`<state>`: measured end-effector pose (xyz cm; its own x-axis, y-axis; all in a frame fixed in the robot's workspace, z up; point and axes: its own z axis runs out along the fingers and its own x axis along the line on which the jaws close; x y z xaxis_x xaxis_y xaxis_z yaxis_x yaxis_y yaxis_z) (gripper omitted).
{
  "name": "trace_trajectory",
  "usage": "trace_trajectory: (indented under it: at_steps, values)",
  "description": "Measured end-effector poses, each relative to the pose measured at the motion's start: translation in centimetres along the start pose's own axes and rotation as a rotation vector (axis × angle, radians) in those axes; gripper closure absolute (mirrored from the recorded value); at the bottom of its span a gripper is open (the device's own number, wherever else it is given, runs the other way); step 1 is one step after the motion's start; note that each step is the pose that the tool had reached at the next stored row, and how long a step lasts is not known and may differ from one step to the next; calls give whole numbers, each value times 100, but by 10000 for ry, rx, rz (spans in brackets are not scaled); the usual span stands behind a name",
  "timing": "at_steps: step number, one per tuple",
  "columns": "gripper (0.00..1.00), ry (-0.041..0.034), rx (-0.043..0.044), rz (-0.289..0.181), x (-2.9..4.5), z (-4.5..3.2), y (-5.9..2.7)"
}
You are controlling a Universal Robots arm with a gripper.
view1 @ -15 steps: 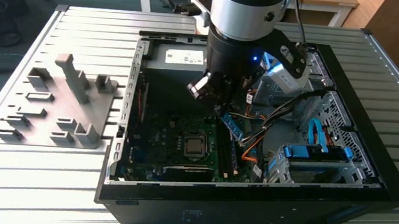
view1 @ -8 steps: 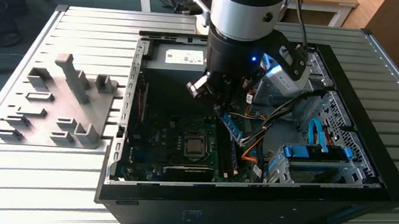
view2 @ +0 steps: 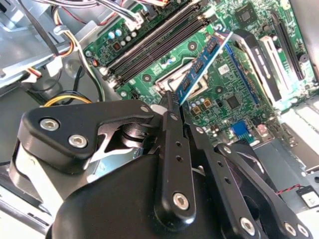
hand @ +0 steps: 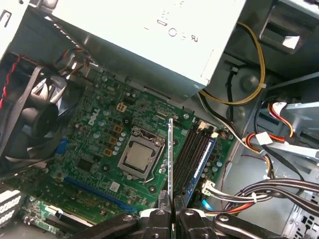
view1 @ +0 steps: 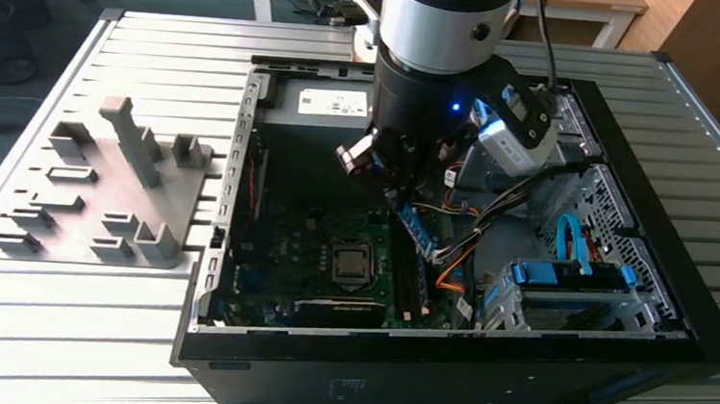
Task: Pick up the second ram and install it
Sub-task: 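Insert the second ram into the second slot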
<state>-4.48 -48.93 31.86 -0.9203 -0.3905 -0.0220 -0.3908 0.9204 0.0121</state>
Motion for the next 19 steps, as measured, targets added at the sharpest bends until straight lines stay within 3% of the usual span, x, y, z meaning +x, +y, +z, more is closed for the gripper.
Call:
trace_trajectory:
  at_steps: [17,19]
  values:
    - [86,-12,23,1075,0,3,0]
    - [86,-17,31,1406,0,4,0]
